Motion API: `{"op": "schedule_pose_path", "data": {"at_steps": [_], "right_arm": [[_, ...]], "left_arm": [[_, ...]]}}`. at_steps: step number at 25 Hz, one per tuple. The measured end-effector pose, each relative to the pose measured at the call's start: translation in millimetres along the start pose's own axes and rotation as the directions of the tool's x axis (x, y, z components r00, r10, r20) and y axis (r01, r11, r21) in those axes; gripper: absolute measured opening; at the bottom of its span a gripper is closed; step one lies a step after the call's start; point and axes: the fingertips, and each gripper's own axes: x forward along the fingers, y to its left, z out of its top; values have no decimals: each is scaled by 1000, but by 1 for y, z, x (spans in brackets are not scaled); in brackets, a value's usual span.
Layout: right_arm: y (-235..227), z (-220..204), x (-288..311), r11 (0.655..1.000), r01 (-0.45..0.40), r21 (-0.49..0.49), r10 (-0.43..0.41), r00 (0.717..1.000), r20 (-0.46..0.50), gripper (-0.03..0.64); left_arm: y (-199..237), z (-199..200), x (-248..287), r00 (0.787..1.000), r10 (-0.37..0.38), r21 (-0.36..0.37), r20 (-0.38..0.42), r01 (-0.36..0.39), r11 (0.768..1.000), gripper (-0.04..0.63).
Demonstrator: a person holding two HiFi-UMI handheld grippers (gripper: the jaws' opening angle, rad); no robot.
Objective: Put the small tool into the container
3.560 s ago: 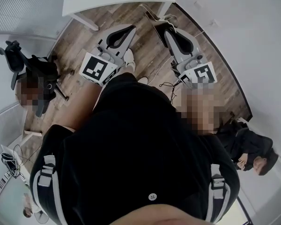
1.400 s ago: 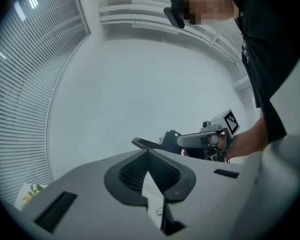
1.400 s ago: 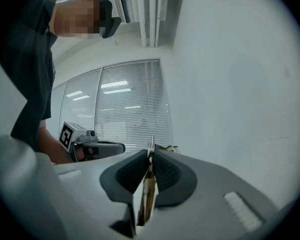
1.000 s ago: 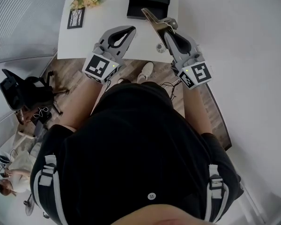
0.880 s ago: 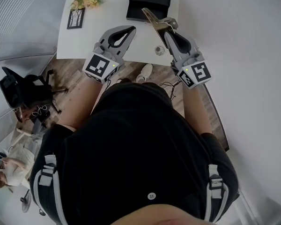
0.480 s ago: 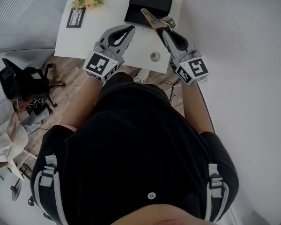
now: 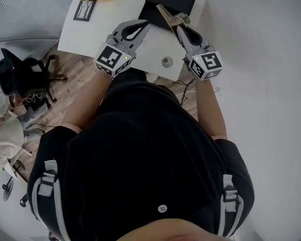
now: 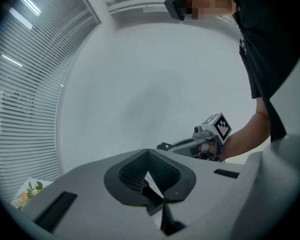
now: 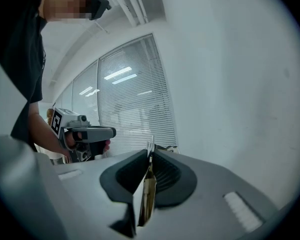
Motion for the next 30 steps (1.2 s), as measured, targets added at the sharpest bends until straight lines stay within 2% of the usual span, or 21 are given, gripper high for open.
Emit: {"op": "schedule_pose_path", "data": {"at_steps": [9,19,30], "right_arm": [[-28,-47,50,1000,-4,21,6,992,-129,41],[-52,-108,104,999,16,27,-9,963,-270,41],[-64,-154,142,997,30,-64,-52,926,-374,43]], "left_arm": [[41,-25,30,1000,-15,-22,-16,15,1000,8],[67,-72,44,997,-36,-79,-68,30,996,8],[86,-90,61,997,-45,-123,-65,37,992,8]]}}
